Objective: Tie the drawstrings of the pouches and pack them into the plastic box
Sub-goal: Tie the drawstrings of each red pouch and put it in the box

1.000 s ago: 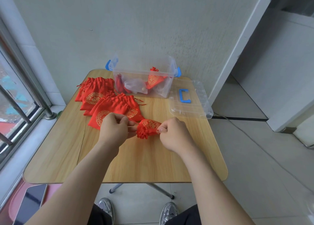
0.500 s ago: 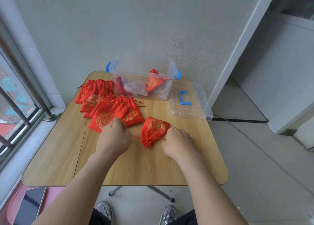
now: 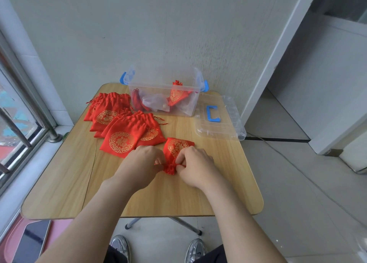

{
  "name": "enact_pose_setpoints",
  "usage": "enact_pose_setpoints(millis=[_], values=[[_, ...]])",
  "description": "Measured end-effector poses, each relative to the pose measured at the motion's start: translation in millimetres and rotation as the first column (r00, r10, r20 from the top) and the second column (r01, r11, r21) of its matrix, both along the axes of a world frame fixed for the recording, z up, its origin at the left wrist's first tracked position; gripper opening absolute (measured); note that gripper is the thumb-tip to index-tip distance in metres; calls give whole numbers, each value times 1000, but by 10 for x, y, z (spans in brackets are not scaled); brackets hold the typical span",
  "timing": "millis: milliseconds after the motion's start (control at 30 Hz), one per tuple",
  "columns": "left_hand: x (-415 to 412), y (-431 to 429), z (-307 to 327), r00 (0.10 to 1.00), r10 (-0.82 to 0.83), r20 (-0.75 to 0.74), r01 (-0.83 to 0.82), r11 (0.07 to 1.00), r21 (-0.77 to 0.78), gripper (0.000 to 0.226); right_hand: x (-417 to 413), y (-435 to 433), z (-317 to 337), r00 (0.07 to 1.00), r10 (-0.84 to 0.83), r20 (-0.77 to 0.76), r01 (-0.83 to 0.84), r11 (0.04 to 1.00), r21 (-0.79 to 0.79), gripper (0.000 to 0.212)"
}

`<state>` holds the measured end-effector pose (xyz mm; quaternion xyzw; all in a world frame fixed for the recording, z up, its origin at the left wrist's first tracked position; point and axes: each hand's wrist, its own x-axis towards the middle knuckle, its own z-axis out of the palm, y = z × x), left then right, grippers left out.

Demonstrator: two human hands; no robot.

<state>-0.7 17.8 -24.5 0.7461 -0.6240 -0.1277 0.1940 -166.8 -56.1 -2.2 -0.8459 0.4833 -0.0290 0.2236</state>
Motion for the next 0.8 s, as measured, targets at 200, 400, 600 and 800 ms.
enact_pose_setpoints(millis=[200,400,600,800], values=[[-26,-28,-25,995,-55,-85,58,998,36,21,-32,-47,-23,994,-15,105,6,996,89,24],[-115,-64,21,980,-36,-197,62,989,131,24,-28,-61,-35,991,-40,128,11,976,217,19],[-89,-83,-18,986,-70,-148,82,993,79,22,-38,-88,-78,974,-87,211,38,973,227,12],[-66,-99,-5,988,-82,-127,86,996,21,22,46,-52,-77,940,-170,297,124,978,169,22]])
